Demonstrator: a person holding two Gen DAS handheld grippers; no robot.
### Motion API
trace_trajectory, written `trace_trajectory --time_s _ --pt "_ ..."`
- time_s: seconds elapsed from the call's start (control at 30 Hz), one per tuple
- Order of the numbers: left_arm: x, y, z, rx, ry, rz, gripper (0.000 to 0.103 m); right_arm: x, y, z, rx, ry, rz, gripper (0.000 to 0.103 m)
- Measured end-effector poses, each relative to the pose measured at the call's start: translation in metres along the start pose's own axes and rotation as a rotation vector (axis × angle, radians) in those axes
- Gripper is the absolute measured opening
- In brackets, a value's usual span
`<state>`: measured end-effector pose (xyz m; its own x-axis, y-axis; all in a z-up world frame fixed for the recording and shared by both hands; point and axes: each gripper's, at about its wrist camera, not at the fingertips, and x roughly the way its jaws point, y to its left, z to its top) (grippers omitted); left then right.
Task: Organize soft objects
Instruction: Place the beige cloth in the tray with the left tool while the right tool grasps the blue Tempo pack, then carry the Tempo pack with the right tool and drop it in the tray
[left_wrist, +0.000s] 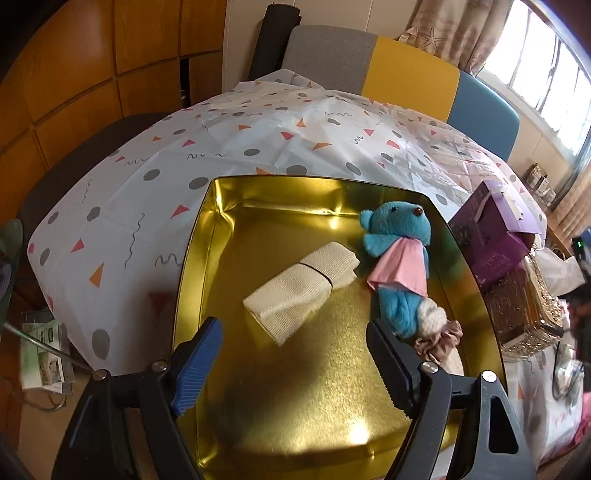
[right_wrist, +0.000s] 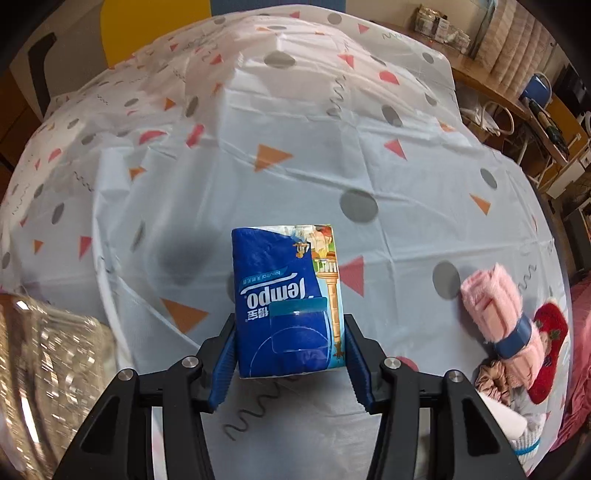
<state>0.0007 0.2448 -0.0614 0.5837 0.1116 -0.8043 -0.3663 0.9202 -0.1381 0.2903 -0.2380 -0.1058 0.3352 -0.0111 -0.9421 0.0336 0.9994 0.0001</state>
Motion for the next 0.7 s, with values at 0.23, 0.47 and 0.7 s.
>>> trace_trajectory --time_s 0.23,0.47,0.7 --pt "-0.014 -0.007 -0.004 0.010 -0.042 -0.003 0.081 -0.057 0.052 0.042 -0.109 -0.103 0.027 0.053" --pt "-0.024 -0.007 -0.006 0.012 -0.069 0.011 0.082 -0.117 0.147 0.062 -0.267 -0.229 0.103 0.053" --pt "-0.030 0.005 -0.008 -0.001 -0.094 0.032 0.084 -0.169 0.260 0.006 -0.519 -0.307 0.248 0.053"
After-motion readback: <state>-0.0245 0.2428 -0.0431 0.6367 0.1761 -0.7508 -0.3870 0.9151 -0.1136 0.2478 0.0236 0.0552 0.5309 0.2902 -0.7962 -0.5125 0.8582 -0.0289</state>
